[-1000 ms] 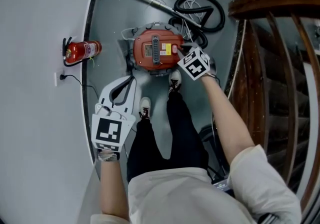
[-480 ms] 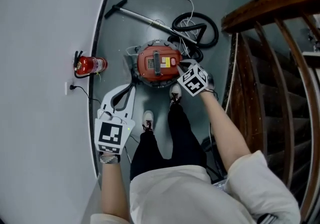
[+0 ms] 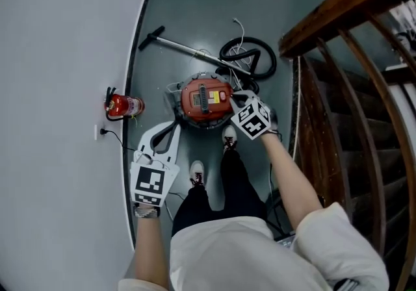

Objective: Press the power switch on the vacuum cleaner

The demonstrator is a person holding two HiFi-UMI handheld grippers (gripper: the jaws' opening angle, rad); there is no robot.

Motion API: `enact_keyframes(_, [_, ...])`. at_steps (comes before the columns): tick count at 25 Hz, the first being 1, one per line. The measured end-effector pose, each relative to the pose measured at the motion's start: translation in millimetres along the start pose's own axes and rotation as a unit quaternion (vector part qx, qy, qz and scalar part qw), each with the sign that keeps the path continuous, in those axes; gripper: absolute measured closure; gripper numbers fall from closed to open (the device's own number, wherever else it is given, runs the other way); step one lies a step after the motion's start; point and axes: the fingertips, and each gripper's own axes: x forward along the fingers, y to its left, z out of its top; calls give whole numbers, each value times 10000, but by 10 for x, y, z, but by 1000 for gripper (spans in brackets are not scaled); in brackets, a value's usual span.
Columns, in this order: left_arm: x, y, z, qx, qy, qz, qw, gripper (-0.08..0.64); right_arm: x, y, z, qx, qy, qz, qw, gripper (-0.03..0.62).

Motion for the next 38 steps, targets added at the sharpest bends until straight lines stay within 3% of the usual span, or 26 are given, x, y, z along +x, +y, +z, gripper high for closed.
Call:
enact_keyframes(6, [-145,-124,177,204,-186,-153,9995,561,-416,93,195,134,-392,-98,9991,560])
enact_keyframes(14, [-329,-328,309,382,-331,-430,9978,561,-1038,301,539,933,-1006,110,9905,561])
enact_keyframes(18, [-421,-369,402,488,-439,-458,9968,561,-1372,341,682,1090,-1274,81,9858,564])
enact_keyframes(32, [-741,-360,933,905,-914,-590,9899,561,-2699,321,1257,874,-2111,-575,9718,565])
enact_keyframes(38, [-829,-472,1157,1137,-1069,-737,9850,561,-3137,473,1371,997,-2411,-567,9637,565])
